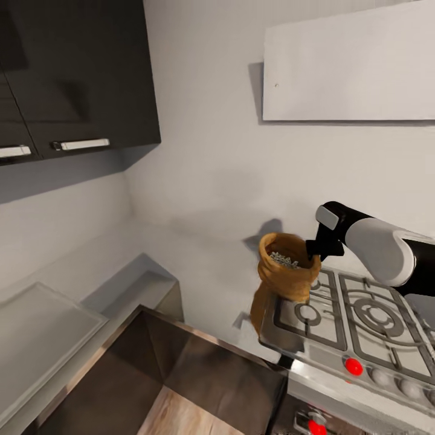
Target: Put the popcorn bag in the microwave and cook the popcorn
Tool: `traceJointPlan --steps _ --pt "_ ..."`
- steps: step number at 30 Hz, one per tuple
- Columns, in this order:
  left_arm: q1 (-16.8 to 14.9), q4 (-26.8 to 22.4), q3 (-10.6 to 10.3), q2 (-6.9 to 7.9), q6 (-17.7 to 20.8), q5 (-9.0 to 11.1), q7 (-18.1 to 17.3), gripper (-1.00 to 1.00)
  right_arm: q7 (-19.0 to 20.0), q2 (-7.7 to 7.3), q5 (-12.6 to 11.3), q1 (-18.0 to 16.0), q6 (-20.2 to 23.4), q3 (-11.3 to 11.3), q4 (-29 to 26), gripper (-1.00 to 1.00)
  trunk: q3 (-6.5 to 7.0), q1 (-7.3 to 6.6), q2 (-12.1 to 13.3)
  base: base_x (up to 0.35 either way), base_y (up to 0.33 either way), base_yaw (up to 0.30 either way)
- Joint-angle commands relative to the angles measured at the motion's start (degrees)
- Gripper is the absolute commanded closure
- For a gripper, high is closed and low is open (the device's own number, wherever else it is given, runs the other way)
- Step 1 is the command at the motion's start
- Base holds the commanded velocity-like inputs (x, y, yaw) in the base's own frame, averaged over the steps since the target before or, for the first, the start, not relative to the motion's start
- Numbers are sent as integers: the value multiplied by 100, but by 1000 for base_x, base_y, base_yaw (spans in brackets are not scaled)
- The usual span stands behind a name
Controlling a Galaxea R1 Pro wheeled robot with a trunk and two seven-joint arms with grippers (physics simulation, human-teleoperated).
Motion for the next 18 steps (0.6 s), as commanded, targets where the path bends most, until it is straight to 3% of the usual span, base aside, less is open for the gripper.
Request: traceJointPlan --steps 1,18 --pt "-1 -4 42 -2 -4 4 2 -100 -61 -1 -18 -10 -7 -45 12 100 -6 3 -11 0 0 -264" --pt "-1 -4 42 -2 6 4 2 -100 -59 -1 -27 -10 -7 -45 39 100 122 3 -11 0 0 -218"
